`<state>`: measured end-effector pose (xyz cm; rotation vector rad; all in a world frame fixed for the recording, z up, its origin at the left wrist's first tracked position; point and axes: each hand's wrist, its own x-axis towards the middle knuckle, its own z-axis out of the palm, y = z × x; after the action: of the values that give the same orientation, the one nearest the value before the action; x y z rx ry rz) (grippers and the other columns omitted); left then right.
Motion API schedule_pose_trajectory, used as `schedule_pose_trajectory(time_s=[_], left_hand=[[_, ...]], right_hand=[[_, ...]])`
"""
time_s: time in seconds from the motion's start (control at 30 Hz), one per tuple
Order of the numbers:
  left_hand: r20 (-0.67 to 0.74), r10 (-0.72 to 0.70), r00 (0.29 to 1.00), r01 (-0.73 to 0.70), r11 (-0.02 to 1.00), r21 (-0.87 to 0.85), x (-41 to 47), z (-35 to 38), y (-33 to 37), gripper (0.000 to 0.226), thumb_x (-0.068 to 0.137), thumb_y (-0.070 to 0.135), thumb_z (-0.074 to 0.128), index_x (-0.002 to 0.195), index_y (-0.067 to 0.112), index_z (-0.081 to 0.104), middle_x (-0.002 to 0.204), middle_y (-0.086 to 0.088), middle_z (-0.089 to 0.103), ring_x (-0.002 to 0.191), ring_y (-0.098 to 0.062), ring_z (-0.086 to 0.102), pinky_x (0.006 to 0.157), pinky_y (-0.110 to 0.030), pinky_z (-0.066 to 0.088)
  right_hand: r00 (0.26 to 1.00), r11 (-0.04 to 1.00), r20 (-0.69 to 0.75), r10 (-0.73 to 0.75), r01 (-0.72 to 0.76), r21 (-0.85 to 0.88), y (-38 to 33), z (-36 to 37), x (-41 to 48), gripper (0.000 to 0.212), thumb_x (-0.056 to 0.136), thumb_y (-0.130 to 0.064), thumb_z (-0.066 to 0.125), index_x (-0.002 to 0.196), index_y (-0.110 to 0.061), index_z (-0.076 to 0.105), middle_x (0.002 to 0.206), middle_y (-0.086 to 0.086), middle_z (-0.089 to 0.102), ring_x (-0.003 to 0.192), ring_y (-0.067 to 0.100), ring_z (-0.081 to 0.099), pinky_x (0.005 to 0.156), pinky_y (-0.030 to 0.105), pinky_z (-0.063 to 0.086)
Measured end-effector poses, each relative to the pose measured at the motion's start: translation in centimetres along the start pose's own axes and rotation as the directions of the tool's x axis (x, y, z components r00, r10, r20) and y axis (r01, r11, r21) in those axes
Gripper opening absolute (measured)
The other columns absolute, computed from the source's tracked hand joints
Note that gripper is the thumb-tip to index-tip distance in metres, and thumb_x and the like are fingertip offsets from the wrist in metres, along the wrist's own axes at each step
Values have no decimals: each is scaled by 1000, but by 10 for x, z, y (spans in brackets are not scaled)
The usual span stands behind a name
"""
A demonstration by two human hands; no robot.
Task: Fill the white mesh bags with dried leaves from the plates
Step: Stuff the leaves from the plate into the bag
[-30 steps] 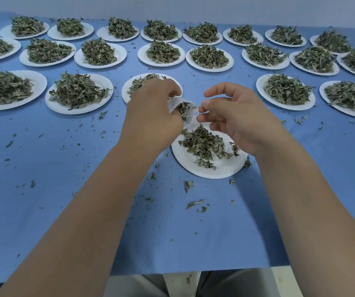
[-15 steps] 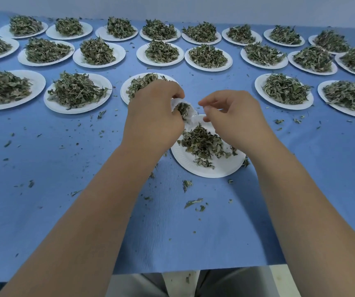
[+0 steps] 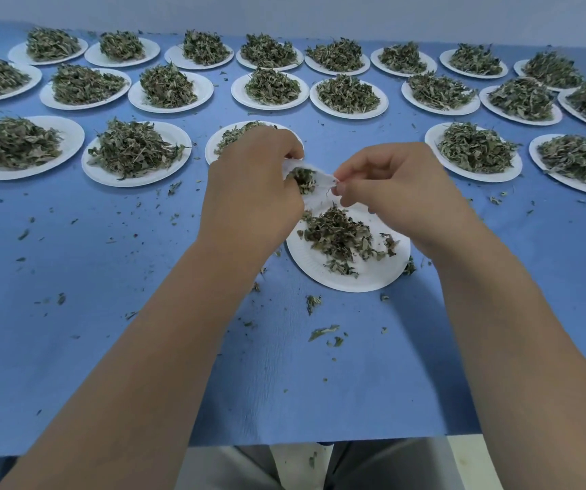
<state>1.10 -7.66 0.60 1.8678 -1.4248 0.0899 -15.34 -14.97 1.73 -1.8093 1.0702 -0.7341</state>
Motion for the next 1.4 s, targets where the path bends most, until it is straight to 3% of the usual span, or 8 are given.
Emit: schedule_pose_trajectory(time_s=[0.1, 0.27, 0.37, 0.47, 0.57, 1.0, 1.23, 1.4], left_hand=[[14, 21, 1000, -22, 999, 28, -1, -6, 0, 34, 74, 4, 54, 99, 22, 69, 102, 4, 66, 95, -23, 59, 80, -44, 51], [-3, 8, 1000, -8, 999, 49, -5, -11, -3, 32, 79, 3, 56, 102, 21, 69, 104, 5, 66, 98, -22, 59, 83, -44, 51], [-24, 21, 999, -19, 998, 53, -6, -12, -5, 29, 77, 4, 55, 98, 20, 67, 99, 6, 65, 94, -21, 58, 80, -44, 51], [-38, 31, 999, -29, 998, 56, -8, -11, -5, 28, 77, 7, 57, 99, 20, 67, 100, 5, 65, 94, -22, 58, 77, -38, 48], [-37, 43, 998, -40, 997, 72, -10, -10, -5, 30, 78, 6, 57, 102, 20, 66, 103, 4, 64, 96, -23, 58, 78, -39, 47], [4, 112, 994, -110, 971, 214, -18, -15, -3, 26, 78, 0, 56, 102, 10, 61, 109, -4, 60, 89, -34, 58, 69, -49, 48], [-22, 157, 987, -149, 966, 212, -24, -14, -7, 34, 76, -2, 55, 106, 10, 62, 112, -4, 61, 87, -35, 59, 62, -48, 49], [-23, 81, 996, -75, 982, 174, -23, -10, -9, 37, 77, 4, 58, 112, 16, 62, 118, 1, 60, 92, -31, 59, 65, -41, 47]], right_hand=[[1000, 999, -22, -7, 7, 36, 0, -3, 3, 13, 80, -13, 73, 79, -25, 79, 77, 4, 77, 73, 29, 69, 57, 29, 44], [996, 994, 63, 65, -70, 87, -1, -3, 6, 19, 83, -8, 62, 84, -22, 74, 83, -2, 77, 72, 8, 67, 58, 23, 44], [977, 977, 196, 81, -117, 180, -3, 4, -1, 21, 82, -24, 72, 103, -22, 71, 95, -1, 78, 88, 13, 75, 64, 30, 51], [995, 992, 99, 15, -27, 124, -4, 22, -9, 26, 79, -37, 82, 94, -20, 71, 82, 2, 77, 73, 11, 73, 59, 26, 51], [999, 996, -39, -6, 9, 92, -6, 30, -11, 14, 82, -27, 82, 86, -19, 70, 71, 2, 75, 57, 6, 64, 56, 24, 46], [961, 978, 187, 206, -207, -14, -22, 5, -11, 9, 90, -13, 69, 81, -11, 69, 81, 1, 79, 68, 9, 73, 52, 24, 40], [893, 764, 339, 295, -434, 477, -17, 10, -6, 12, 75, -6, 38, 66, -12, 43, 73, 9, 64, 52, 16, 38, 43, 20, 18], [906, 651, 237, 351, -418, 634, -11, 23, -5, 20, 77, -1, 39, 65, -15, 33, 64, 3, 50, 46, 11, 26, 36, 17, 13]])
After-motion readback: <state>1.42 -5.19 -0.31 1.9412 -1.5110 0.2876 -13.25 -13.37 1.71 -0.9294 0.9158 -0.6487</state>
